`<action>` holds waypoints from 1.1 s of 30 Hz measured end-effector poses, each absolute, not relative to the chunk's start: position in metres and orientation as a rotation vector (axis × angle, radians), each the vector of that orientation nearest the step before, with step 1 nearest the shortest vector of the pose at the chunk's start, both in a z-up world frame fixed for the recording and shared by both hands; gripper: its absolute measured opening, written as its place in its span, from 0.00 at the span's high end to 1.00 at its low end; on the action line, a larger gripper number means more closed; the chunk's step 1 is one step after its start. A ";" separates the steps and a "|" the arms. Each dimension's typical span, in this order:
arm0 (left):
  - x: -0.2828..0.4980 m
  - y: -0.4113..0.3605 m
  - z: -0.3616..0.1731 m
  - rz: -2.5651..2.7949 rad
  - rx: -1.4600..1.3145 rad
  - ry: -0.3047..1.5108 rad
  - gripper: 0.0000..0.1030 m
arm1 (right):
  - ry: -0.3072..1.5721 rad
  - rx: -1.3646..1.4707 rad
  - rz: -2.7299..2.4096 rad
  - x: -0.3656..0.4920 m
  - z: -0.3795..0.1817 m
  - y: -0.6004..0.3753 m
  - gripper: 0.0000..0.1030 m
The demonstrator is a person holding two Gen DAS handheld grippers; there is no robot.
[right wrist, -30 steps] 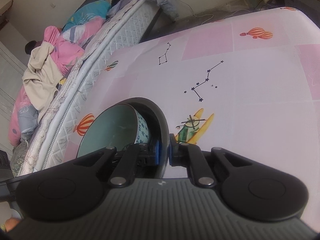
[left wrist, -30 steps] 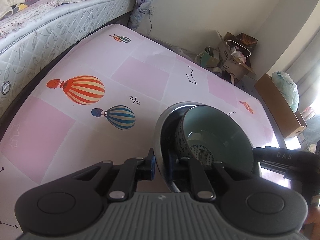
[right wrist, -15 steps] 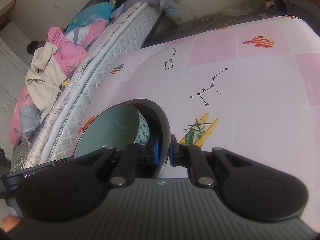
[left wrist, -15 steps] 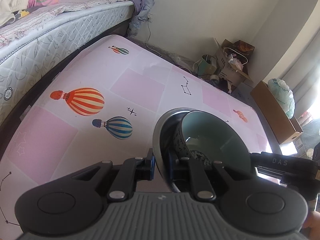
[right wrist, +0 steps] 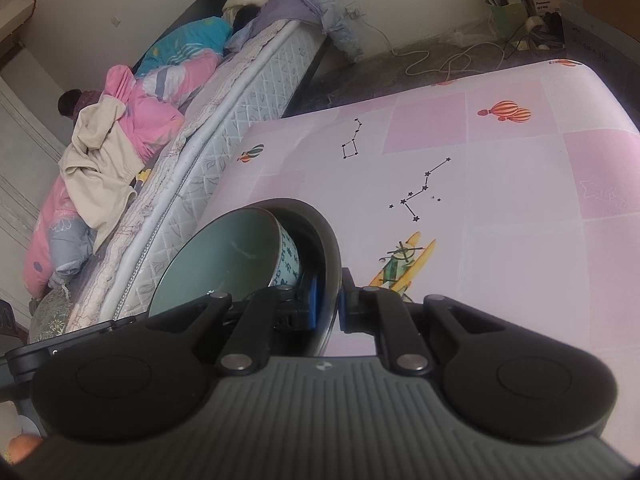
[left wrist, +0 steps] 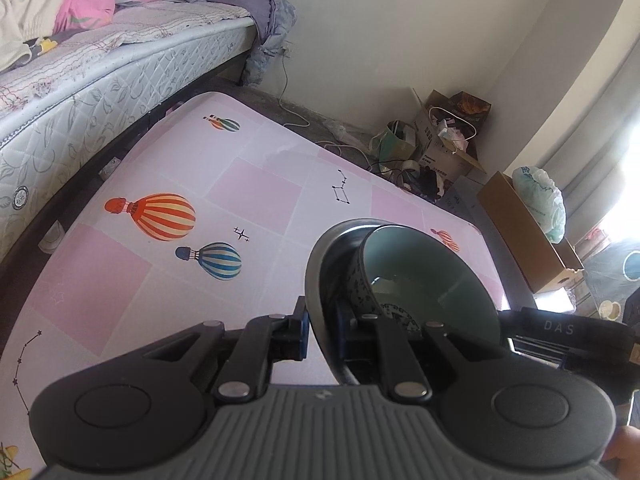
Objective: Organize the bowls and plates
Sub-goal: 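Lift the stainless bowl with teal bowl and carry it over the white plate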
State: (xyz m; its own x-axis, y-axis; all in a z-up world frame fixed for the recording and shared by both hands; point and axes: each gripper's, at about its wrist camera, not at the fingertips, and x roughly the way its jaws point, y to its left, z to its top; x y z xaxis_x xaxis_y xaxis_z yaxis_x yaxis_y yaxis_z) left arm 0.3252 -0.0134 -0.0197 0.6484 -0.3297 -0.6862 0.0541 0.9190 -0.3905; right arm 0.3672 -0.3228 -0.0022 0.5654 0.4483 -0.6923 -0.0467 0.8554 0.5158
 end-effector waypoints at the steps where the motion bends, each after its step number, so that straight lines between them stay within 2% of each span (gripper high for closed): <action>1: 0.320 -0.014 -0.017 -0.228 -0.353 0.839 0.88 | 0.928 0.477 0.303 0.361 0.003 -0.324 0.91; 13: 0.254 -0.021 -0.005 -0.292 -0.366 0.856 0.89 | 0.959 0.495 0.263 0.269 0.029 -0.341 0.91; 23: 0.227 -0.037 -0.042 -0.328 -0.359 0.947 0.89 | 1.040 0.553 0.189 0.209 -0.007 -0.363 0.90; 33: 0.219 -0.037 -0.062 -0.303 -0.329 0.983 0.85 | 1.057 0.432 0.169 0.201 -0.025 -0.348 0.89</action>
State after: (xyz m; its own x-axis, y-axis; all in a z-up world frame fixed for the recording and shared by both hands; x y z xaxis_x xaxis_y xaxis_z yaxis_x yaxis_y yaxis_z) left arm 0.2194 -0.0372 -0.0617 0.5203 -0.3936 -0.7578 0.1007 0.9095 -0.4033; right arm 0.2007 -0.3479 -0.0249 0.4876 0.3376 -0.8052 0.0703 0.9041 0.4216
